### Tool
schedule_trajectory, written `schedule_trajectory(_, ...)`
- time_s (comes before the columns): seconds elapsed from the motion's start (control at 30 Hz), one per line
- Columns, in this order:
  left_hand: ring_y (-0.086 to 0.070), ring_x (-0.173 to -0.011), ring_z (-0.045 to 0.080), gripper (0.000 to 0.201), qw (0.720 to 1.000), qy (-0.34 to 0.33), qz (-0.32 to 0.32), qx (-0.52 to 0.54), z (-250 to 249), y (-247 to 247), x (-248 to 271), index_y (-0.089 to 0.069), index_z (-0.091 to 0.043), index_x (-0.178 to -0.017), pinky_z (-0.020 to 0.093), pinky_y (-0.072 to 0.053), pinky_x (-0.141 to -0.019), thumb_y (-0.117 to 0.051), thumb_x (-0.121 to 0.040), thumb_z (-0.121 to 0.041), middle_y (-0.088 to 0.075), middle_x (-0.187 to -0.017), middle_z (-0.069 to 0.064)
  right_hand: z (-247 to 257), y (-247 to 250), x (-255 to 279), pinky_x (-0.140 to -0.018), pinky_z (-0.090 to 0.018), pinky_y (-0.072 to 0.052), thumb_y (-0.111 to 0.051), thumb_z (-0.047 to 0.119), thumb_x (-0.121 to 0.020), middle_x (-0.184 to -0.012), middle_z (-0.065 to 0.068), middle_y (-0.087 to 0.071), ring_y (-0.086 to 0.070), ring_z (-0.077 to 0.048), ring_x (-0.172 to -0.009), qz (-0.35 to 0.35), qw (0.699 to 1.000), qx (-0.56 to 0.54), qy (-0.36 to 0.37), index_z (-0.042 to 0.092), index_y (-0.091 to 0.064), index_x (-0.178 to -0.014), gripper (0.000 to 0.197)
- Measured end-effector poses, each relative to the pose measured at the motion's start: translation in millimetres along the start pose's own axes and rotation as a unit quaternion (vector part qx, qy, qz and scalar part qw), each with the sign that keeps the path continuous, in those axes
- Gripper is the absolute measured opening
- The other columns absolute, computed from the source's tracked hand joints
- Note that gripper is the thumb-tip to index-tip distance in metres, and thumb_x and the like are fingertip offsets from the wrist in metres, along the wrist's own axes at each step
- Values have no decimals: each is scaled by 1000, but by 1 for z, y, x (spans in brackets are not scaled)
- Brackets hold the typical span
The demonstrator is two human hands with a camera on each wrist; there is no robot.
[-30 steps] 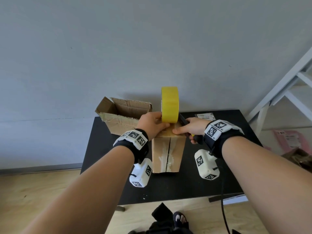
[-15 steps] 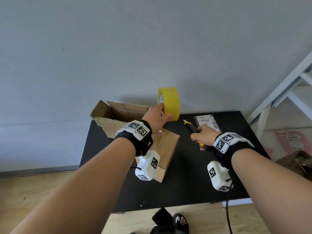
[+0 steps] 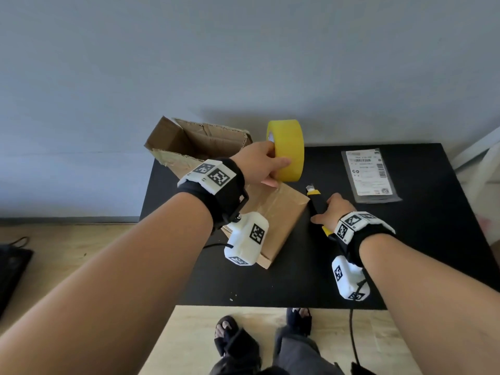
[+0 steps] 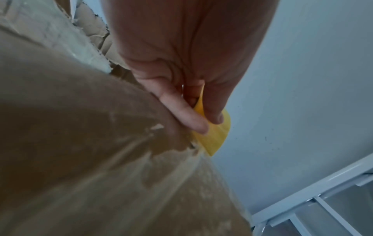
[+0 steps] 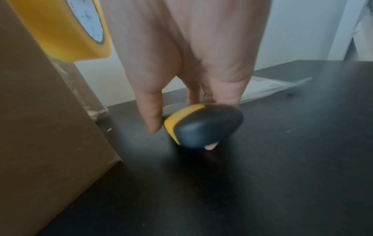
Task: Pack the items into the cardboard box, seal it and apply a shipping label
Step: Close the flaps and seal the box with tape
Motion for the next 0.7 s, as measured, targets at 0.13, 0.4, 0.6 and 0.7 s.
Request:
schedule_trajectory(0.13, -59, -54, 9, 37, 999, 23, -15, 27, 1, 4, -2, -54, 2, -121, 28, -58, -76, -57, -96, -24, -57, -70, 3, 6, 9, 1, -57, -27, -38, -69, 35, -82, -91, -9, -62, -60, -27, -84, -17, 999, 33, 24, 9, -58, -102, 35)
schedule_trajectory(0.4, -60, -50, 10, 24, 995, 35, -18, 88, -20, 6, -2, -56, 0, -105, 25, -58, -62, -58, -96, -23, -57, -70, 7, 43, 86, 35, -64, -30, -56, -57, 5, -89, -96, -9, -68, -62, -16, -73, 54, 920, -345, 179, 20, -68, -94, 19)
schedule_trajectory(0.6, -61, -53, 11, 25, 990, 29, -6, 140, -37, -3, -11, -55, 1, -100, 33, -58, -76, -55, -97, -24, -61, -62, 5, 57, 118, 50, -69, -31, -58, -59, 8, -93, -100, -9, -69, -67, -24, -83, 230, 873, -375, 211, 12, -60, -118, 25)
schedule_trajectory(0.7, -63, -61, 14, 25, 997, 33, -21, 63, -44, -4, -12, -56, -8, -86, 21, -57, -58, -52, -98, -29, -62, -78, 7, 55, 118, 36, -67, -26, -59, -62, 10, -91, -95, -13, -69, -68, -22, -75, 182, 883, -385, 196, 4, -57, -124, 34)
Point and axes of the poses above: each hand's wrist, its own x-axis away from the middle knuckle, its own y-axis out of the back of the hand, z = x × y, the point moved 1 cm from there along -x, towards the middle knuckle
